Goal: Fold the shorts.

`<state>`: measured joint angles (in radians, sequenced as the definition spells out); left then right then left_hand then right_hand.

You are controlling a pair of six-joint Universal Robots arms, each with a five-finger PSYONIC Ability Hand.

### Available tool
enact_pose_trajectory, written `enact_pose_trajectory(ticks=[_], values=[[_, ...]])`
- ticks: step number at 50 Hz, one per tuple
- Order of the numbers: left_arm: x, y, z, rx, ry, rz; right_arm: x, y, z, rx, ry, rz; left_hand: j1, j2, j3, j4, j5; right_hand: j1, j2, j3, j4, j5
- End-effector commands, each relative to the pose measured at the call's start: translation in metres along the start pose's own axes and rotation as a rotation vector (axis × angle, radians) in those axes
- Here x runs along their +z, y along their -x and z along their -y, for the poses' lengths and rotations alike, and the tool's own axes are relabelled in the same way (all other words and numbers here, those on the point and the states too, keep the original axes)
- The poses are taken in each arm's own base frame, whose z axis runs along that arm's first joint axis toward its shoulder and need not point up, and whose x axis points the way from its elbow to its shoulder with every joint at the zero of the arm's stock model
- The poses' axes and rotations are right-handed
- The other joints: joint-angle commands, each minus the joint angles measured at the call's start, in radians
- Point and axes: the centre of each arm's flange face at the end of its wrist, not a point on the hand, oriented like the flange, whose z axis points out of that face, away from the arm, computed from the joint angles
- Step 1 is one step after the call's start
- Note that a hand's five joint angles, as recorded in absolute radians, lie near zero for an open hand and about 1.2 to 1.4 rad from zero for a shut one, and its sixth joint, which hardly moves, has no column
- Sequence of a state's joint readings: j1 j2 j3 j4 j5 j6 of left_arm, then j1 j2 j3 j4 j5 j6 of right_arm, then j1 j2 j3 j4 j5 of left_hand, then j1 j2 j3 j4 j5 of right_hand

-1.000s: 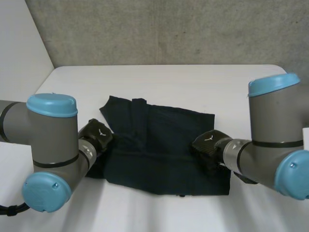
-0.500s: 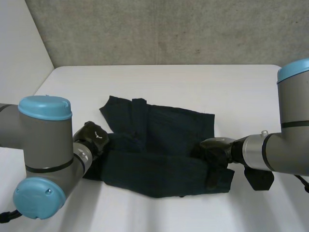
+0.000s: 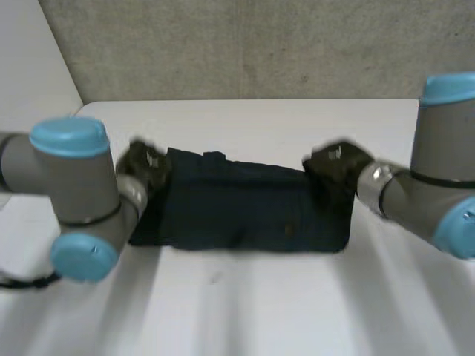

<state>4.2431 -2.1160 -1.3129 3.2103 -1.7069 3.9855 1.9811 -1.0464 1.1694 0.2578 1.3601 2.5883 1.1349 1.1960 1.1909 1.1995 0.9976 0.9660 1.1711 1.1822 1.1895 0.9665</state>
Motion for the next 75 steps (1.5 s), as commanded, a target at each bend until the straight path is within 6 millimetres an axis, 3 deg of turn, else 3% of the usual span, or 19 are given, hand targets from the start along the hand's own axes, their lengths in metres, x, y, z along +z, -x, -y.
enact_pose_trajectory(ticks=[1,4,5,6,9,11,16,23,24,27,28,32,37,43,51,58,67,75], values=[[0.021,0.126,0.108,-0.204,-0.504,0.538,0.009,-0.055,0.109,-0.157,-0.615,-0.379,0.261,0.200,0.205,0.197,0.224,0.430,0.225,0.214,0.207,0.255],[0.001,0.166,0.135,-0.278,-0.665,0.681,-0.011,-0.074,0.147,-0.194,-0.843,-0.518,0.261,0.200,0.205,0.197,0.224,0.430,0.225,0.214,0.207,0.255],[-0.016,0.188,0.147,-0.318,-0.757,0.756,-0.026,-0.081,0.166,-0.210,-0.972,-0.590,0.261,0.200,0.205,0.197,0.224,0.430,0.225,0.214,0.207,0.255],[-0.024,0.197,0.152,-0.333,-0.794,0.786,-0.033,-0.083,0.174,-0.213,-1.026,-0.620,0.261,0.200,0.205,0.197,0.224,0.430,0.225,0.214,0.207,0.255],[-0.043,0.211,0.160,-0.375,-0.871,0.846,-0.044,-0.086,0.183,-0.213,-1.104,-0.655,0.261,0.200,0.205,0.197,0.224,0.430,0.225,0.214,0.207,0.255],[-0.044,0.209,0.155,-0.380,-0.857,0.842,-0.044,-0.085,0.181,-0.207,-1.092,-0.646,0.261,0.200,0.205,0.197,0.224,0.430,0.225,0.214,0.207,0.255],[-0.036,0.187,0.134,-0.374,-0.778,0.777,-0.024,-0.071,0.152,-0.174,-0.921,-0.538,0.261,0.200,0.205,0.197,0.224,0.430,0.225,0.214,0.207,0.255],[-0.011,0.126,0.072,-0.338,-0.570,0.612,0.014,-0.039,0.089,-0.119,-0.639,-0.369,0.261,0.200,0.205,0.197,0.224,0.430,0.225,0.214,0.207,0.255],[-0.008,0.109,0.058,-0.326,-0.527,0.562,0.023,-0.029,0.069,-0.104,-0.564,-0.325,0.261,0.200,0.205,0.197,0.224,0.430,0.225,0.214,0.207,0.255],[-0.003,0.082,0.036,-0.315,-0.459,0.484,0.037,-0.011,0.036,-0.085,-0.445,-0.253,0.261,0.200,0.205,0.197,0.224,0.430,0.225,0.214,0.207,0.255],[0.003,0.056,0.018,-0.303,-0.404,0.414,0.045,0.004,0.015,-0.076,-0.362,-0.201,0.261,0.200,0.205,0.197,0.224,0.430,0.225,0.214,0.207,0.255],[0.008,-0.006,-0.025,-0.269,-0.264,0.250,0.055,0.040,-0.030,-0.049,-0.166,-0.060,0.261,0.200,0.205,0.197,0.224,0.430,0.225,0.214,0.207,0.255],[-0.004,-0.052,-0.051,-0.223,-0.137,0.098,0.050,0.057,-0.055,-0.022,-0.017,0.030,0.261,0.200,0.205,0.197,0.224,0.430,0.225,0.214,0.207,0.255],[-0.024,-0.066,-0.062,-0.150,-0.004,-0.027,0.034,0.055,-0.055,0.006,0.036,0.053,0.261,0.200,0.205,0.197,0.224,0.430,0.225,0.214,0.207,0.255],[-0.056,-0.046,-0.063,-0.131,0.144,-0.065,0.002,0.050,-0.038,-0.002,0.015,0.045,0.261,0.200,0.205,0.197,0.224,0.430,0.225,0.214,0.207,0.255],[-0.099,-0.042,-0.065,-0.102,0.226,-0.126,-0.022,0.056,-0.040,-0.013,0.113,0.115,0.261,0.200,0.205,0.197,0.224,0.430,0.225,0.214,0.207,0.255],[-0.160,-0.071,-0.069,-0.042,0.306,-0.330,-0.074,0.071,-0.071,-0.101,0.390,0.304,0.261,0.200,0.205,0.197,0.224,0.430,0.225,0.214,0.207,0.255],[-0.193,-0.074,-0.061,-0.083,0.324,-0.410,-0.100,0.081,-0.085,-0.148,0.468,0.374,0.261,0.200,0.205,0.197,0.224,0.430,0.225,0.214,0.207,0.255]])
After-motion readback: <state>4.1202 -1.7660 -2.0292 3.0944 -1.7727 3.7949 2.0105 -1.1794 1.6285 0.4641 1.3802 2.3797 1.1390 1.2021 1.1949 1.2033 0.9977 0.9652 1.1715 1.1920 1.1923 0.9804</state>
